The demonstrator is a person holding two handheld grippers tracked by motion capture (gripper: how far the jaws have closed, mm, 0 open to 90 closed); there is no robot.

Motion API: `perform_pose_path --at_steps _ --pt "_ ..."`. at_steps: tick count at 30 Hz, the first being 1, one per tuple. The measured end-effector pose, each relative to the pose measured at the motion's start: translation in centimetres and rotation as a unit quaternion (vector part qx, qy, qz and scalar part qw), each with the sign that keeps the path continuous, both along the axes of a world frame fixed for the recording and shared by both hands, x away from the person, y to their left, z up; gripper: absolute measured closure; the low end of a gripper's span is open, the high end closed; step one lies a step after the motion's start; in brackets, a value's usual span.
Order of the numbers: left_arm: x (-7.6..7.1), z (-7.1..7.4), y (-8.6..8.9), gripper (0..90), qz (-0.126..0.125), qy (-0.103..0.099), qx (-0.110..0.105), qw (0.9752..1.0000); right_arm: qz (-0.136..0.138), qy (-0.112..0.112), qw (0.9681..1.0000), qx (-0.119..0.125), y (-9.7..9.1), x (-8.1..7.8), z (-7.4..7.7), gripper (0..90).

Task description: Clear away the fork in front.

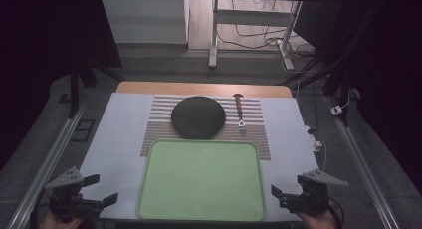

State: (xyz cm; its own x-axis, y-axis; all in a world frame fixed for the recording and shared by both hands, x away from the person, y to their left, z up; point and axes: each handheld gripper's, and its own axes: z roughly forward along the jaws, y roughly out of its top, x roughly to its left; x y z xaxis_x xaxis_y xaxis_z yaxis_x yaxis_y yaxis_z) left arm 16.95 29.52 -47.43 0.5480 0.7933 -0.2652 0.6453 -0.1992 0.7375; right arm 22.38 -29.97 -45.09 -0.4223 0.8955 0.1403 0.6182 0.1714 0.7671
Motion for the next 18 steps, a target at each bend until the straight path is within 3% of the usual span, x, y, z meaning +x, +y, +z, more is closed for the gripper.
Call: perform_pose_path --at_steps 6,18 --pt "0.29 -0.13 0.02 0.2 -0.013 0.015 -0.009 0.9998 0.014 0.003 0.9998 -0.012 0.39 0.05 -0.05 0.0" --pt "0.52 -0.09 -0.23 0.0 -0.019 0.018 -0.007 0.9996 0.020 0.009 0.9997 -0.008 0.35 0.15 -0.09 0.0"
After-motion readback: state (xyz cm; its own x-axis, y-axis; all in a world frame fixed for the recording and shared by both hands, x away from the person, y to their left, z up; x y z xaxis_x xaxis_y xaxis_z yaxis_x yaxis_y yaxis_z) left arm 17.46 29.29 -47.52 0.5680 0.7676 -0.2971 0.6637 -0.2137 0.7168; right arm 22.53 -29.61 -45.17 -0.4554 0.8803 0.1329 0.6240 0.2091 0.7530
